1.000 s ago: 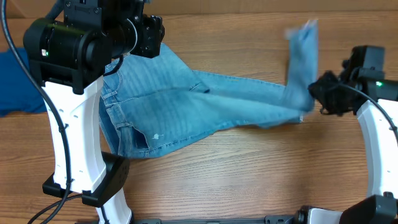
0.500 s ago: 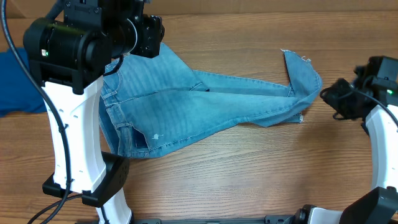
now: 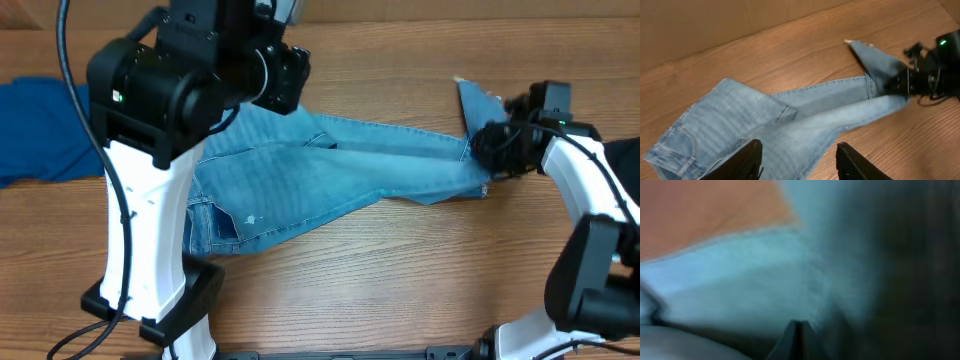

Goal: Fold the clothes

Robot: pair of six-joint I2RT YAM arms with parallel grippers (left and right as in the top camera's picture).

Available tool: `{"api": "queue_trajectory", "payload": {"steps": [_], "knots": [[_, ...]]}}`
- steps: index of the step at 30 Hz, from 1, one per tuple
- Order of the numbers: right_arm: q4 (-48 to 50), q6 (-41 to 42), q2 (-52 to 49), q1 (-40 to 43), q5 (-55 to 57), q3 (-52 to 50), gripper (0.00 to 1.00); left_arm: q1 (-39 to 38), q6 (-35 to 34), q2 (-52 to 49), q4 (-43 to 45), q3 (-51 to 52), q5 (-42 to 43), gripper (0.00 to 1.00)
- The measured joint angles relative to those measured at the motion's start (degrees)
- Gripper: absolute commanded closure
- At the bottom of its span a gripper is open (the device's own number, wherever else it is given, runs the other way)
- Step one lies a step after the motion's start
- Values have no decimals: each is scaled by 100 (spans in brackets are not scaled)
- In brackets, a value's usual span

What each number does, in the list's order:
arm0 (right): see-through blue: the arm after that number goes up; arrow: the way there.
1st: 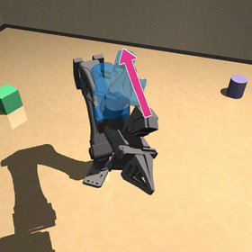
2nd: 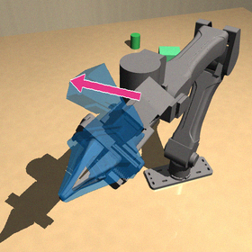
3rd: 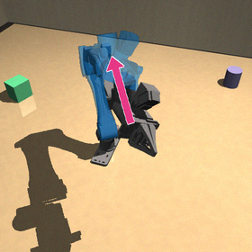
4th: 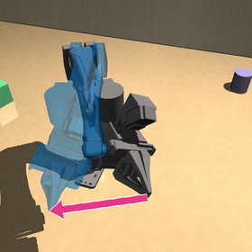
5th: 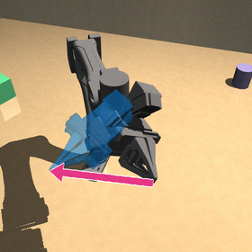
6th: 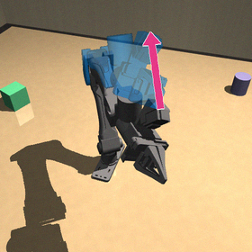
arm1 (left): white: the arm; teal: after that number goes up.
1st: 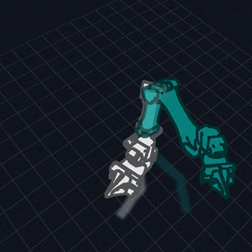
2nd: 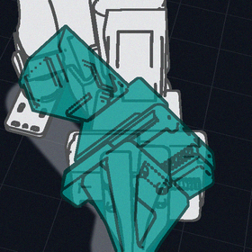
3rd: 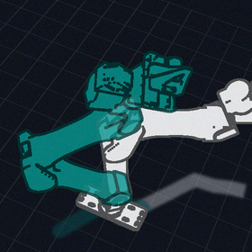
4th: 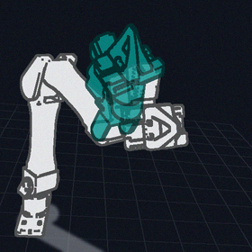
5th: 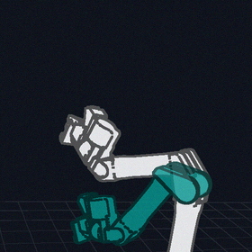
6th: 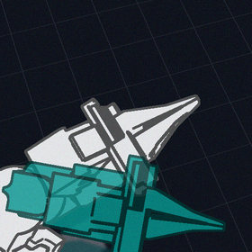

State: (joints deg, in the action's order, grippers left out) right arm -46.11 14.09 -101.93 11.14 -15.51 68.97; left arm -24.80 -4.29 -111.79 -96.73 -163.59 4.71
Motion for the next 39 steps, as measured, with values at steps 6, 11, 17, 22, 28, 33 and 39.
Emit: {"api": "queue_trajectory", "payload": {"steps": [6, 11, 17, 22, 28, 33, 39], "knots": [[-1290, 588, 638, 74, 1075, -17, 96, -13, 2, 146, 2, 0, -223, 45], [-2221, 931, 1810, -149, 1467, -13, 92, -13, 0, 153, 0, 2, -293, 45], [-2356, 857, 2153, -387, 1300, -20, 42, -13, 2, 153, 0, 2, -304, 43], [-2413, 680, 2149, -667, 660, -42, 18, -15, 4, 153, 0, 2, -299, 45], [-1615, 1915, 2103, -715, -22, -138, 13, -15, 4, 153, 0, 4, -280, 46], [-800, 2892, 2090, -715, -256, -588, 13, -15, 4, 153, -2, 4, -168, 46], [-358, 3381, 2065, -715, -319, -1196, 15, -15, 26, 153, -2, 4, -103, 46]]}}
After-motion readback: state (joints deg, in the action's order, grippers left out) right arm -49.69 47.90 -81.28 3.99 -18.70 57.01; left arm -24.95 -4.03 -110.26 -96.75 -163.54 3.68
